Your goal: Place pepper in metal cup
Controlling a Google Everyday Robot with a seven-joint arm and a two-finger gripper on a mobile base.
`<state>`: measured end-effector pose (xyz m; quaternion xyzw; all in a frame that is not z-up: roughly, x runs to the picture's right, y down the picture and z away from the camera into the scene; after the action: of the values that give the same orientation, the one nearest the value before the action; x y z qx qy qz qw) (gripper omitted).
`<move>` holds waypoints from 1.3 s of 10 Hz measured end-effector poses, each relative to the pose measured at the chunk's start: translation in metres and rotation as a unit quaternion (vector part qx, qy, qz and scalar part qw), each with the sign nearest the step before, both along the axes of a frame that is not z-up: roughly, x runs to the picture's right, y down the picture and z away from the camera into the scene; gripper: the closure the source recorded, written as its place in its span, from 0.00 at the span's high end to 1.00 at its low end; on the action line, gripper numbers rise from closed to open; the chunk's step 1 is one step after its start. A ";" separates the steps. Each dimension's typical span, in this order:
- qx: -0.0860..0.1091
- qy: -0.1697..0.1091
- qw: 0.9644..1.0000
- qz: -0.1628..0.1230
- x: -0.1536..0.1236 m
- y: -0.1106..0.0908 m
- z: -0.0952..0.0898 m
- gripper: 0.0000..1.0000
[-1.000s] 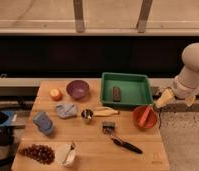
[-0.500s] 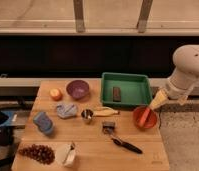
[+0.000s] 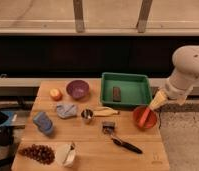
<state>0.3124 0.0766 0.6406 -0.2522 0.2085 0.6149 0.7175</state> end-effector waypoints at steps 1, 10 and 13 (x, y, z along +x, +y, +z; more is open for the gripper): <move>0.007 -0.008 1.000 -0.007 -0.008 -0.002 0.007 0.80; 0.046 -0.056 0.997 -0.023 -0.029 -0.022 0.078 0.80; 0.048 -0.048 0.997 -0.024 -0.026 -0.021 0.098 0.80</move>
<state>0.2865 0.0559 0.7387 -0.2420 0.1502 0.5940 0.7524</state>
